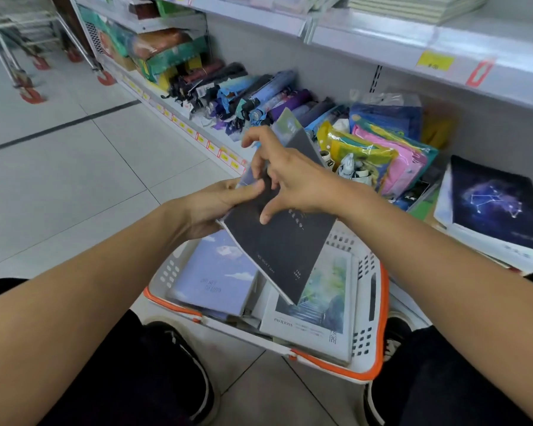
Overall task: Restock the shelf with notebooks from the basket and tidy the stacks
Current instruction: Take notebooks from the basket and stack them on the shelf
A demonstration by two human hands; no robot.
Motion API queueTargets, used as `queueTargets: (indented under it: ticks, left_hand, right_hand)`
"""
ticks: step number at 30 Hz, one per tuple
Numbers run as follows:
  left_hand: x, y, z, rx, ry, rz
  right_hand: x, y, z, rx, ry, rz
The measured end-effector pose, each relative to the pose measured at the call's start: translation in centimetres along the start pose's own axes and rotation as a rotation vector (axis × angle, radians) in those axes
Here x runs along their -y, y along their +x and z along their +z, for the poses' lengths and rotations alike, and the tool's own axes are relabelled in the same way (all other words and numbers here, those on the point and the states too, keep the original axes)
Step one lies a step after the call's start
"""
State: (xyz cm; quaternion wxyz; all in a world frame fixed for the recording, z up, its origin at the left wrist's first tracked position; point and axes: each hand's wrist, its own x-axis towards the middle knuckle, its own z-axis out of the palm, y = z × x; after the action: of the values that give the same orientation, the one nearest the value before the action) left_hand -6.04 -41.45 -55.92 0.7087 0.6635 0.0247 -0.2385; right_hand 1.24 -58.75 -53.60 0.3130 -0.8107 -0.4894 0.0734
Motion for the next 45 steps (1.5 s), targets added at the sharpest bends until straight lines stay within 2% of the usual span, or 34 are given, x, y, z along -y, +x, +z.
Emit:
queueTargets:
  ticks: [2,4,7,8,10,11,12,13,15,17,21,25,27,29,32,34,37,40,42,45]
  left_hand:
    - [0.5,0.0,-0.1,-0.001,0.046,-0.009]
    - [0.7,0.2,-0.3,-0.075,0.093,-0.009]
    - [0.6,0.5,-0.8,-0.123,-0.027,0.026]
    - [0.5,0.5,-1.0,-0.142,-0.069,0.046]
    - [0.1,0.5,-1.3,-0.197,-0.136,0.097]
    - [-0.2,0.6,-1.4,-0.231,-0.173,0.128]
    - [-0.5,0.6,-1.6,-0.268,-0.218,0.161]
    - [-0.9,0.7,-1.7,-0.301,-0.26,0.199]
    - [-1.9,0.8,-1.9,-0.358,-0.327,0.27]
    - [-3.0,0.9,-2.1,-0.366,-0.359,0.31]
    - [-5.2,0.7,-1.8,-0.316,-0.272,0.343]
    - [-7.4,1.1,-0.4,-0.253,-0.215,0.366]
    - [-9.0,1.5,0.3,-0.255,-0.196,0.409]
    - [-11.1,1.9,1.2,-0.271,-0.185,0.462]
    - [-14.3,3.3,2.3,-0.318,-0.174,0.52]
    - [-17.2,4.7,3.1,-0.304,-0.172,0.508]
    - [-22.1,7.8,4.5,-0.26,-0.179,0.492]
    - [-26.3,11.8,5.4,-0.245,-0.283,0.553]
    - [-27.8,14.5,5.9,-0.24,-0.321,0.596]
    - [-27.7,19.0,6.6,-0.255,-0.305,0.565]
  right_hand:
    - [-0.4,0.0,0.7,0.024,0.01,0.01]
    - [-0.9,0.1,1.3,0.025,-0.006,0.007]
    - [-2.5,-0.1,0.6,-0.125,-0.115,0.031]
    - [-3.3,-0.2,-0.2,-0.245,-0.207,0.105]
    - [-5.2,-0.7,-1.8,-0.518,-0.288,0.44]
    - [-6.1,-1.2,-2.6,-0.604,-0.199,0.641]
    - [-6.3,-1.6,-3.1,-0.624,0.001,0.798]
    - [-5.9,-1.8,-3.4,-0.575,0.296,0.871]
    - [-4.7,-1.9,-3.2,-0.379,0.855,0.819]
    - [-3.4,-1.6,-3.0,-0.394,1.056,0.68]
    - [-2.6,-0.5,-4.8,-0.63,0.855,0.495]
    - [-1.2,-0.8,-7.3,-0.851,0.626,0.492]
    - [-0.6,-1.0,-8.9,-0.908,0.555,0.478]
    - [0.2,-1.5,-10.9,-0.891,0.685,0.466]
    - [0.9,-2.8,-14.0,-0.747,1.017,0.468]
    - [1.4,-3.8,-16.0,-0.682,1.027,0.494]
    - [0.7,-3.6,-19.4,-0.849,1.04,0.478]
    - [-1.2,-1.5,-23.5,-0.989,1.153,0.488]
    - [-3.3,0.2,-25.9,-1.036,1.212,0.503]
    - [-6.8,2.1,-28.2,-1.138,1.167,0.59]
